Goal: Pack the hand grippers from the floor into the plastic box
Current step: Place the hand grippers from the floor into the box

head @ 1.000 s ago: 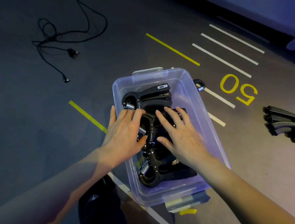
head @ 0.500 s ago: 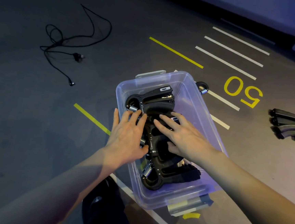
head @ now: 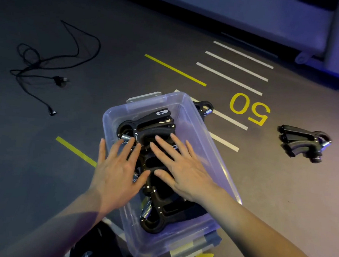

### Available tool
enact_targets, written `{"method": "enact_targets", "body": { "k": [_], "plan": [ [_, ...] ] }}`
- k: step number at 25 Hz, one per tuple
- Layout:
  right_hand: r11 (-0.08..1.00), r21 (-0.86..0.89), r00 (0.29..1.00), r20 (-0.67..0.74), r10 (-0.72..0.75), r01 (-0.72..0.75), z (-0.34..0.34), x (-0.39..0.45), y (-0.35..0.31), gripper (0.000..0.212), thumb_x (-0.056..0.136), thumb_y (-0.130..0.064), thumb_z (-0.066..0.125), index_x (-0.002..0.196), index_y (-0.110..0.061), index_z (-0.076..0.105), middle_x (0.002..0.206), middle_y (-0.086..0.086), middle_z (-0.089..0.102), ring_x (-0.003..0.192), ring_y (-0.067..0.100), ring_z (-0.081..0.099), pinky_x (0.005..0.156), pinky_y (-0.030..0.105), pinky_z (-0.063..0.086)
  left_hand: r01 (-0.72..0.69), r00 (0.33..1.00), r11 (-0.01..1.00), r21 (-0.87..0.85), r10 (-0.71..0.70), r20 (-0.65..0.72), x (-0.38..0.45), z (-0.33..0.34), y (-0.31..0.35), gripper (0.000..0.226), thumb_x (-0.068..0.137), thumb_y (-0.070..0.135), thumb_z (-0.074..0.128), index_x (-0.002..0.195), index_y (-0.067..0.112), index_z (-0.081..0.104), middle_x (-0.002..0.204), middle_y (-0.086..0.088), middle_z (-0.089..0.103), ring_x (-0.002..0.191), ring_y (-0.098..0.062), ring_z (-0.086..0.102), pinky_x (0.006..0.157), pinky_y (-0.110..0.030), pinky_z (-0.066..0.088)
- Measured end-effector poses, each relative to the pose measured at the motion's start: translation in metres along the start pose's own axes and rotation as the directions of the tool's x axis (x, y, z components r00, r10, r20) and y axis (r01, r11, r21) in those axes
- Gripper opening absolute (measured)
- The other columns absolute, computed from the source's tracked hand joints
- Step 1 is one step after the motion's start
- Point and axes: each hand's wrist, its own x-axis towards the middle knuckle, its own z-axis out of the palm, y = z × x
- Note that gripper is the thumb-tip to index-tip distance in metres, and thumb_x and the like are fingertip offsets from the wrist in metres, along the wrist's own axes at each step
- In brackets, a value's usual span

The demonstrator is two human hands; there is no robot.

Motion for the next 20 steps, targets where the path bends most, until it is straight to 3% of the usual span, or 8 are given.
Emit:
{"method": "enact_targets", "body": {
  "k": [2, 4, 5, 6, 9, 11, 14, 20],
  "plan": [
    [0.993, 0.114, 0.976, -0.214, 0.03, -0.005, -0.018, 0.001, 0.002, 0.062, 0.094, -0.05, 0.027, 0.149, -0.023, 0.022, 0.158, -0.006, 0.014, 0.146, 0.019, 0.009, 0.118, 0.04, 0.01, 0.034, 0.999, 0.999, -0.034, -0.035, -0.027, 0.002, 0.001, 0.0, 0.073, 0.084, 0.058, 0.028, 0.131, 0.005, 0.048, 0.141, -0.015, 0.044, 0.128, -0.037, 0.038, 0.104, -0.061, 0.016],
    [0.976, 0.214, 0.875, -0.463, 0.143, -0.045, -0.035, 0.007, 0.015, 0.057, 0.095, -0.043, 0.032, 0.144, -0.015, 0.035, 0.154, 0.001, 0.027, 0.142, 0.017, 0.022, 0.116, 0.033, 0.017, 0.074, 0.995, 0.993, -0.091, -0.08, -0.06, 0.007, 0.001, 0.002, 0.073, 0.085, 0.058, 0.027, 0.134, 0.006, 0.045, 0.146, -0.015, 0.036, 0.133, -0.035, 0.03, 0.106, -0.061, 0.014],
    [0.951, 0.296, 0.823, -0.516, 0.239, -0.091, -0.04, 0.012, 0.028, 0.055, 0.096, -0.041, 0.033, 0.142, -0.013, 0.038, 0.153, 0.003, 0.031, 0.14, 0.016, 0.025, 0.114, 0.029, 0.018, 0.083, 0.993, 0.99, -0.113, -0.093, -0.079, 0.013, 0.001, 0.002, 0.073, 0.086, 0.058, 0.026, 0.134, 0.007, 0.044, 0.147, -0.016, 0.033, 0.135, -0.034, 0.027, 0.106, -0.06, 0.012],
    [0.903, 0.404, 0.79, -0.501, 0.354, -0.149, -0.047, 0.017, 0.04, 0.052, 0.097, -0.039, 0.033, 0.141, -0.012, 0.04, 0.151, 0.003, 0.033, 0.138, 0.015, 0.028, 0.113, 0.026, 0.019, 0.088, 0.99, 0.988, -0.125, -0.101, -0.096, 0.019, 0.0, 0.002, 0.073, 0.086, 0.058, 0.026, 0.135, 0.007, 0.044, 0.148, -0.016, 0.031, 0.136, -0.033, 0.024, 0.107, -0.06, 0.011],
    [0.668, 0.659, 0.767, -0.212, 0.605, -0.345, -0.034, 0.036, 0.099, 0.046, 0.101, -0.033, 0.033, 0.14, -0.01, 0.04, 0.146, 0.004, 0.04, 0.135, 0.016, 0.033, 0.105, 0.019, 0.022, 0.118, 0.983, 0.984, -0.134, -0.135, -0.122, 0.041, -0.001, 0.0, 0.073, 0.085, 0.058, 0.026, 0.134, 0.006, 0.043, 0.149, -0.018, 0.027, 0.137, -0.035, 0.022, 0.107, -0.061, 0.013],
    [0.648, 0.617, 0.787, -0.074, 0.612, -0.446, -0.007, 0.048, 0.135, 0.05, 0.101, -0.036, 0.032, 0.143, -0.011, 0.034, 0.146, 0.008, 0.039, 0.137, 0.022, 0.031, 0.108, 0.027, 0.023, 0.14, 0.977, 0.981, -0.134, -0.159, -0.143, 0.049, -0.001, 0.0, 0.07, 0.085, 0.055, 0.029, 0.132, 0.005, 0.045, 0.149, -0.018, 0.028, 0.136, -0.035, 0.024, 0.105, -0.063, 0.018],
    [0.572, 0.592, 0.76, 0.113, 0.64, -0.569, 0.023, 0.076, 0.164, 0.056, 0.1, -0.041, 0.028, 0.15, -0.018, 0.019, 0.157, 0.009, 0.018, 0.145, 0.024, 0.012, 0.117, 0.034, 0.012, 0.14, 0.97, 0.979, -0.15, -0.166, -0.18, 0.049, 0.001, 0.0, 0.063, 0.085, 0.051, 0.033, 0.127, 0.007, 0.05, 0.146, -0.016, 0.034, 0.134, -0.031, 0.027, 0.105, -0.061, 0.019],
    [0.517, 0.473, 0.67, 0.247, 0.7, -0.714, 0.039, 0.127, 0.181, 0.057, 0.097, -0.054, 0.018, 0.149, -0.032, 0.015, 0.159, 0.012, 0.007, 0.146, 0.028, -0.002, 0.118, 0.038, 0.0, 0.123, 0.961, 0.975, -0.187, -0.164, -0.221, 0.045, 0.005, -0.002, 0.058, 0.083, 0.048, 0.038, 0.123, 0.009, 0.052, 0.143, -0.013, 0.04, 0.133, -0.029, 0.032, 0.109, -0.058, 0.017]
  ]
}}
